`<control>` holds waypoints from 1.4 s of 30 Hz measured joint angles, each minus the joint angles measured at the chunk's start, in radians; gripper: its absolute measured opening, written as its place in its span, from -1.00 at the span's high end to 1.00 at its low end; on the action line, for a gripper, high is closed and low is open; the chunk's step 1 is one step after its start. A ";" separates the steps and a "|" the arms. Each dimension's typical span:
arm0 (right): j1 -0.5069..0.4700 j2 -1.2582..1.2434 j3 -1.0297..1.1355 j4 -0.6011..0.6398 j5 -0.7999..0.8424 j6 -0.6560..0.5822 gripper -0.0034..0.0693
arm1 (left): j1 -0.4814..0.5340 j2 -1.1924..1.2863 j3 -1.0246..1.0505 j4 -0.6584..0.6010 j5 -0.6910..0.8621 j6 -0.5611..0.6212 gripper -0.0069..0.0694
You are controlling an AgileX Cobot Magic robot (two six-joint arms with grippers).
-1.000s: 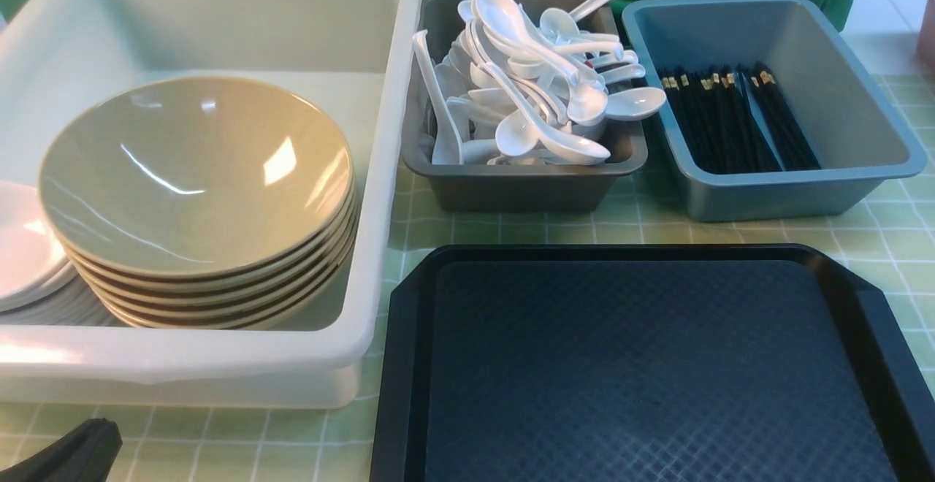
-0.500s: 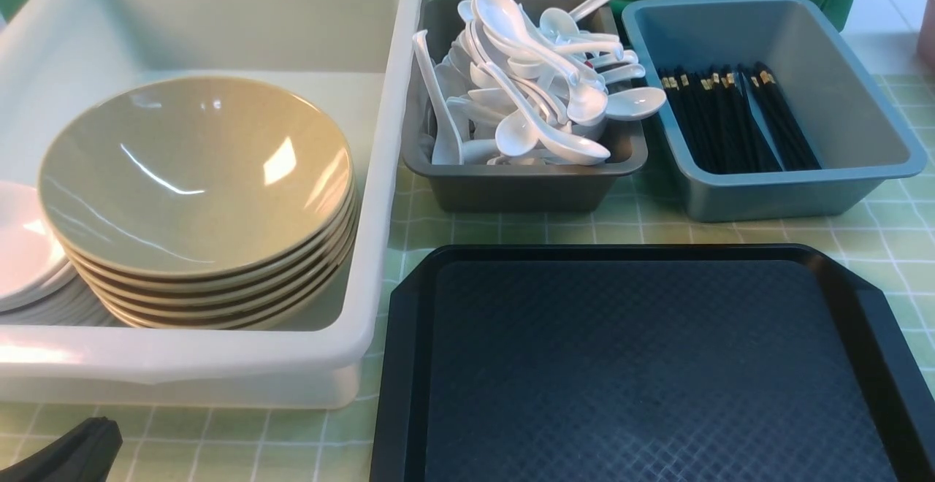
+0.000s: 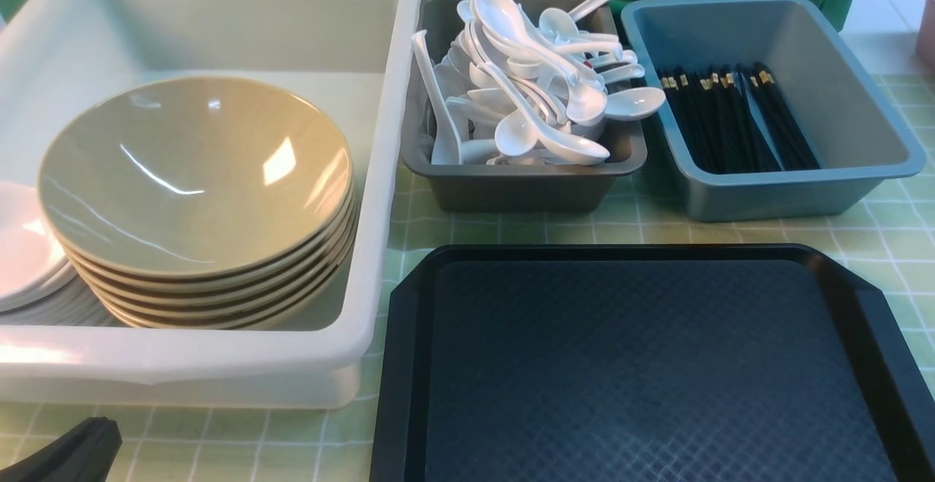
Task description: On green table put chopsticks spoon bowls plates into blue grey white boxes.
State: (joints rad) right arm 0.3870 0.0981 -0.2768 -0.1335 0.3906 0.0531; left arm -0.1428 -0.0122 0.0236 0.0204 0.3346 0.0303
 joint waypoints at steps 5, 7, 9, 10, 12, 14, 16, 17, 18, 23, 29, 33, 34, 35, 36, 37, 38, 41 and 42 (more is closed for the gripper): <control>-0.249 -0.052 0.033 0.053 0.033 -0.053 0.46 | 0.000 0.000 0.000 0.000 0.000 0.000 0.82; -0.344 -0.078 0.077 0.057 0.011 -0.064 0.46 | 0.000 0.000 0.000 0.000 0.000 0.000 0.82; -0.382 -0.097 0.121 0.058 -0.011 -0.064 0.45 | 0.000 0.000 0.000 0.000 -0.001 0.000 0.82; -0.387 -0.101 0.139 0.059 -0.019 -0.064 0.45 | 0.000 0.000 0.000 0.000 -0.001 0.000 0.82; -0.389 -0.108 0.224 0.059 -0.033 -0.064 0.44 | 0.000 0.000 0.000 0.000 -0.001 0.000 0.82; -0.390 -0.108 0.266 0.060 -0.033 -0.065 0.43 | 0.000 0.000 0.000 0.000 -0.002 0.000 0.82; -0.392 -0.108 0.275 0.059 -0.064 -0.065 0.43 | 0.000 -0.001 0.000 0.000 -0.003 0.000 0.82; -0.393 -0.109 0.277 0.059 -0.073 -0.065 0.43 | 0.000 -0.001 0.000 0.000 -0.003 0.000 0.82; -0.394 -0.109 0.277 0.059 -0.077 -0.066 0.43 | 0.000 -0.001 0.000 0.000 -0.004 0.000 0.82; -0.396 -0.109 0.279 0.059 -0.094 -0.067 0.43 | 0.000 -0.001 0.000 0.000 -0.004 0.000 0.82; -0.396 -0.109 0.279 0.059 -0.094 -0.072 0.41 | 0.000 -0.001 0.001 0.000 -0.004 -0.002 0.82; -0.396 -0.109 0.279 0.059 -0.094 -0.074 0.40 | 0.000 -0.001 0.001 0.000 -0.004 -0.002 0.82; -0.396 -0.109 0.279 0.059 -0.094 -0.074 0.40 | 0.000 -0.001 0.001 0.000 -0.004 -0.002 0.82; -0.396 -0.109 0.279 0.059 -0.094 -0.074 0.40 | 0.000 -0.001 0.001 0.000 -0.004 -0.001 0.82; -0.396 -0.109 0.279 0.059 -0.094 -0.074 0.39 | 0.000 -0.001 0.001 0.000 -0.004 -0.001 0.82; -0.396 -0.109 0.279 0.059 -0.094 -0.075 0.39 | 0.000 -0.001 0.001 0.000 -0.004 -0.001 0.82; -0.396 -0.109 0.279 0.059 -0.094 -0.075 0.39 | 0.000 -0.001 0.001 0.000 -0.004 -0.001 0.82; -0.396 -0.109 0.279 0.059 -0.094 -0.076 0.38 | 0.000 -0.001 0.001 0.000 -0.004 -0.001 0.82; -0.396 -0.109 0.279 0.059 -0.094 -0.077 0.37 | 0.000 -0.001 0.001 0.000 -0.004 -0.001 0.82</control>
State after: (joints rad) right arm -0.0085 -0.0105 0.0024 -0.0741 0.2962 -0.0242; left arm -0.1428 -0.0131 0.0245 0.0204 0.3308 0.0292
